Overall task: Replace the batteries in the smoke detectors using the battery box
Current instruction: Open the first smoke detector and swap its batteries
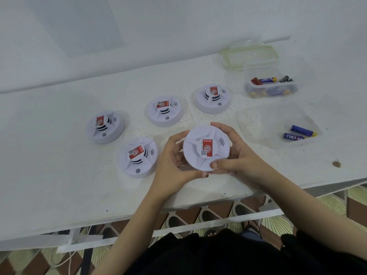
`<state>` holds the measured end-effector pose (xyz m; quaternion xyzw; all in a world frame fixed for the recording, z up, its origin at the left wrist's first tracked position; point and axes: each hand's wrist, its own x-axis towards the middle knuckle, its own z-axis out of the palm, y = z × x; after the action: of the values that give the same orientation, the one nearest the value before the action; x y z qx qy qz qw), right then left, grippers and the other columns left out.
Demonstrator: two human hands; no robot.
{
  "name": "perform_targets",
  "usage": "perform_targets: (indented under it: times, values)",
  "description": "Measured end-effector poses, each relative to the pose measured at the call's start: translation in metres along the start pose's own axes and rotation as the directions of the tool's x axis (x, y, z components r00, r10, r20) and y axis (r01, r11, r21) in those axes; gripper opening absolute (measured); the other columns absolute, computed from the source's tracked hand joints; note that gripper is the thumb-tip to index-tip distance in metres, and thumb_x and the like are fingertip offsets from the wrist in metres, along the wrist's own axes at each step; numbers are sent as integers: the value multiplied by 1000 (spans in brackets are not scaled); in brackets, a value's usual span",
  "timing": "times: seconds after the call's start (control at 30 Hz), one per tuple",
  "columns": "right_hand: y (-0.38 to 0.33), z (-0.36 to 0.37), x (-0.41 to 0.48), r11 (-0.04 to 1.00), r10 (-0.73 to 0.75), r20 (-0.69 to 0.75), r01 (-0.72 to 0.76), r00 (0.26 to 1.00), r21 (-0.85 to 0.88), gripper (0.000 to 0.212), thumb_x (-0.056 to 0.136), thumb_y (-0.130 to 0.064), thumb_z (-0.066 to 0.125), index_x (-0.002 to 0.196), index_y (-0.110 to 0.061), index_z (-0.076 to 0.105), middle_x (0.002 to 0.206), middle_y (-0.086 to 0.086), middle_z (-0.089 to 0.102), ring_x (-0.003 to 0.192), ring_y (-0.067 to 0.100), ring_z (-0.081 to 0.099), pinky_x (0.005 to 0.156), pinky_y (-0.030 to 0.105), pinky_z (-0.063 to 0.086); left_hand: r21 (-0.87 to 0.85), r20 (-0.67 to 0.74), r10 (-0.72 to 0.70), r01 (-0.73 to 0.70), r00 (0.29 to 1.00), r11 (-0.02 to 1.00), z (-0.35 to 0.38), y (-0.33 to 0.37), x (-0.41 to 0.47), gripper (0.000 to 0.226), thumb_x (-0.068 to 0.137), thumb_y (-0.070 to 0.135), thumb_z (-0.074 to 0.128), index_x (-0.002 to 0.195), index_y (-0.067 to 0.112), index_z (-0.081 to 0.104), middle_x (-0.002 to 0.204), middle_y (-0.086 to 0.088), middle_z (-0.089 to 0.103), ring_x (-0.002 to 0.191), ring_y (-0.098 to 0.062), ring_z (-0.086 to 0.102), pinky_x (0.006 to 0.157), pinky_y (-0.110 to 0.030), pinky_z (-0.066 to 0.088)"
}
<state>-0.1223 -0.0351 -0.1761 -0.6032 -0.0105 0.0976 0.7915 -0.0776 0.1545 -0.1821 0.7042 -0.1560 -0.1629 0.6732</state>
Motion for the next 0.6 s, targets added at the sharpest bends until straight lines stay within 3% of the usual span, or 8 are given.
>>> perform_targets:
  times: [0.2,0.47,0.6]
  values:
    - [1,-1,1,1000,-5,1,5,1000,-17,84,67,7,69,133,-37,41,124,4,60,113,27,60,85,50,54,14,5,0,0,1000,1000,-1,-1,0,93,51,-8,89,123,33,47,125,-3,63,113,-18,63,80,-33,58]
    - [0,-1,0,999,-8,7,8,1000,-38,83,67,5,70,132,-37,41,126,3,58,113,24,59,83,43,55,16,9,5,-5,1000,1000,0,0,-1,93,52,-9,88,124,32,46,125,-3,63,112,-16,64,80,-31,58]
    - [0,-1,0,999,-9,11,10,1000,-38,83,66,5,70,132,-38,41,126,3,58,114,25,59,85,46,54,10,9,5,-5,1000,1000,-1,-1,-1,92,51,-7,88,123,33,47,125,-3,63,112,-17,64,78,-31,58]
